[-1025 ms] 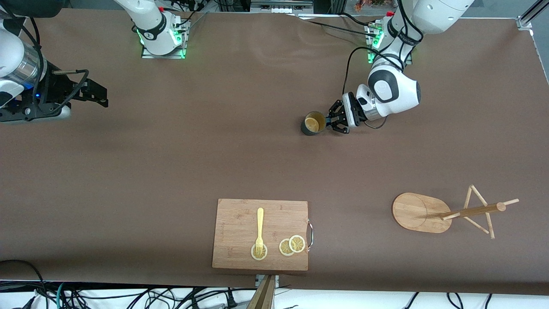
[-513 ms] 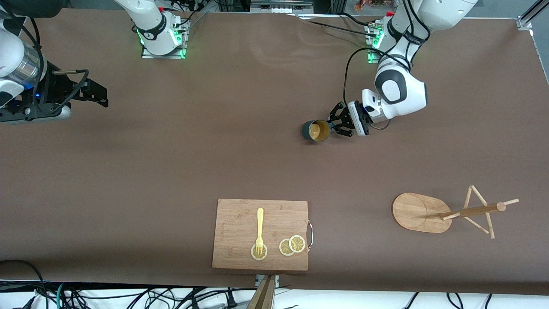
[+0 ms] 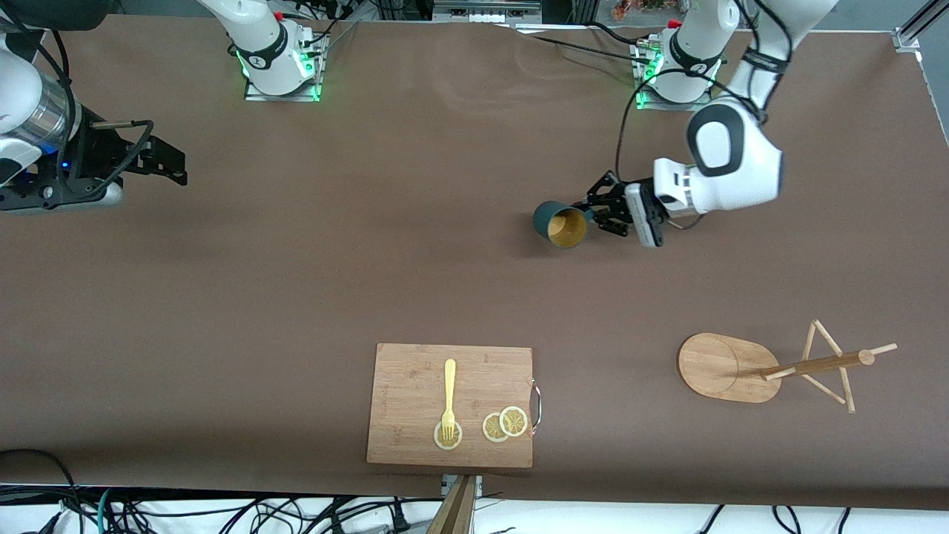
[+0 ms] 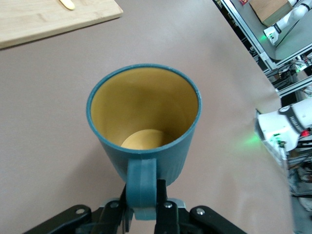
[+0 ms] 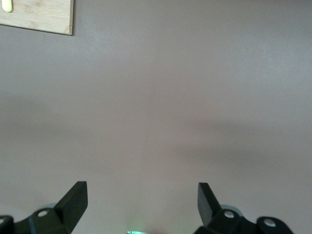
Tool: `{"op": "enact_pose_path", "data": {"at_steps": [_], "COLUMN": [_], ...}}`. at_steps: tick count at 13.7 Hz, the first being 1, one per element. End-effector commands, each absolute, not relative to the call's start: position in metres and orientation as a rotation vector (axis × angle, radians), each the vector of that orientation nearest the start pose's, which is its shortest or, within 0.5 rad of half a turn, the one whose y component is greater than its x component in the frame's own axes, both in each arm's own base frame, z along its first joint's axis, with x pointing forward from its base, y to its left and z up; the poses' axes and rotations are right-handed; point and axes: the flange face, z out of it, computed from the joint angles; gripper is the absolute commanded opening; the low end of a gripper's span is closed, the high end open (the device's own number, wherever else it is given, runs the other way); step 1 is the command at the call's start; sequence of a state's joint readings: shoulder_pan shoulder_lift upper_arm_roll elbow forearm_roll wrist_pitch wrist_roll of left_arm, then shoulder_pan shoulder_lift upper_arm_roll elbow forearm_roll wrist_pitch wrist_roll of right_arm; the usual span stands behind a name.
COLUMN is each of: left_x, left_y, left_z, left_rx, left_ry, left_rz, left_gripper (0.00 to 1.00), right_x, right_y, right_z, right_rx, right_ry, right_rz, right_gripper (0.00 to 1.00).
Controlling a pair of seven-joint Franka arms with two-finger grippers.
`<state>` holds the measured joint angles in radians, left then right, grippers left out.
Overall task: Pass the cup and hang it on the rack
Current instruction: 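Lift the mug by its handle with the left gripper toward the rack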
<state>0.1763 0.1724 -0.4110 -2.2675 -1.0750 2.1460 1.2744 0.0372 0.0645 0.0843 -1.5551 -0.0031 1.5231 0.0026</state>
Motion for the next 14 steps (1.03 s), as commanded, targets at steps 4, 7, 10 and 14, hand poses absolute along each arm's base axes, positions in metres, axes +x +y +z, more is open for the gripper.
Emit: {"op": "enact_pose_path", "data": {"at_steps": [4, 7, 10, 14], "left_x": [0.545, 0.544, 0.537, 0.544], "left_y": [-0.06, 0.003, 0.073, 0.11], "left_z": [0.385, 0.396, 0.388, 0.384], "left_rx": [2.069, 2.035, 1.899, 1.67], "left_ry": [-0.518, -0.26, 0.022, 0.356], "left_rz": [-0.052, -0.171, -0.204, -0.263], "left_gripper": [0.0, 0.0, 0.0, 0.0], "right_x": [0.558, 0.558, 0.558, 0.558], "right_y": [0.065, 0.065, 0.065, 0.066], "right_z": [0.598, 0.598, 0.598, 0.598], "right_rx": [-3.149, -3.149, -3.147, -3.147], "right_ry": [-0.167, -0.167, -0.167, -0.169], "right_rz": [0.148, 0.148, 0.148, 0.151], "right_gripper": [1.0, 1.0, 1.0, 1.0]}}
